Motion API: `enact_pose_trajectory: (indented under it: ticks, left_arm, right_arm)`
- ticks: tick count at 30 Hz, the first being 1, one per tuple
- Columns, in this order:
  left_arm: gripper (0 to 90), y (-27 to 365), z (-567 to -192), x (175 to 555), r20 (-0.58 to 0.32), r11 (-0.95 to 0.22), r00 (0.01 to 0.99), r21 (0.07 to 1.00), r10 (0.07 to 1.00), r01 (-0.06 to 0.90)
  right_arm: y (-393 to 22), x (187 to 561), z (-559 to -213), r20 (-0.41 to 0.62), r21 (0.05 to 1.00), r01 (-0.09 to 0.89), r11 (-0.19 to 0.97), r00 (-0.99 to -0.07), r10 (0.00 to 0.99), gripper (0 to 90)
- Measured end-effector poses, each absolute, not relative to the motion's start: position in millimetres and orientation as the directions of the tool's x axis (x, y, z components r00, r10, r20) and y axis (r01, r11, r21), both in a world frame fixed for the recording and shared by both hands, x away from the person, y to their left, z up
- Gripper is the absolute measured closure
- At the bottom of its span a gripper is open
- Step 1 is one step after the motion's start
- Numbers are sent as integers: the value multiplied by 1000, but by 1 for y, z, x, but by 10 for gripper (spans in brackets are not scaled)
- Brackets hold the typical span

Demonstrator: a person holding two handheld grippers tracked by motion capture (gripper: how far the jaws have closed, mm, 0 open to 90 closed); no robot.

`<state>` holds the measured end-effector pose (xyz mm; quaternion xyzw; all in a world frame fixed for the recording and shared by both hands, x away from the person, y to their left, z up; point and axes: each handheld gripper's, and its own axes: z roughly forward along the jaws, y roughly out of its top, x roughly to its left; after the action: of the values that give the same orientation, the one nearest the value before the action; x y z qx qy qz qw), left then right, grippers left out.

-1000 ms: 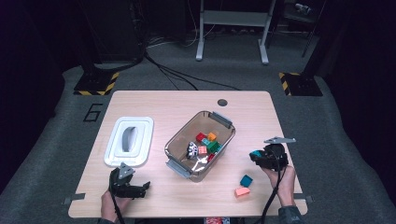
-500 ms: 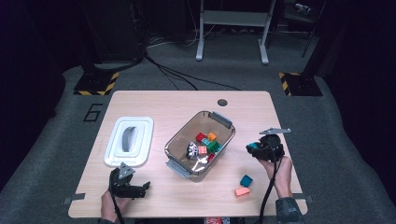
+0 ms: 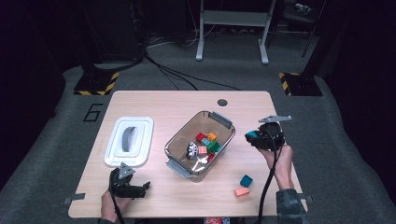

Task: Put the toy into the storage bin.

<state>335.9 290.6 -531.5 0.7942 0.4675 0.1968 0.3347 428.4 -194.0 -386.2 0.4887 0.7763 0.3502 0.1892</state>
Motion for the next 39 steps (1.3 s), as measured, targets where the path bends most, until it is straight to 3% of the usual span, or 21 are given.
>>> enact_pose_trajectory:
  ticks: [17, 30, 39]
  left_arm:
    - [5, 290, -532, 336, 4, -332, 478, 724, 878, 604]
    - [6, 290, -532, 336, 4, -332, 478, 724, 878, 605]
    - [6, 290, -532, 336, 5, -334, 479, 723, 878, 604]
  right_arm:
    - [-142, 440, -357, 42, 742, 571, 353, -564, 825, 588]
    - [-87, 433, -377, 45, 679, 556, 480, -684, 728, 587]
    - [-77, 424, -387, 50, 639, 560, 527, -714, 698, 585]
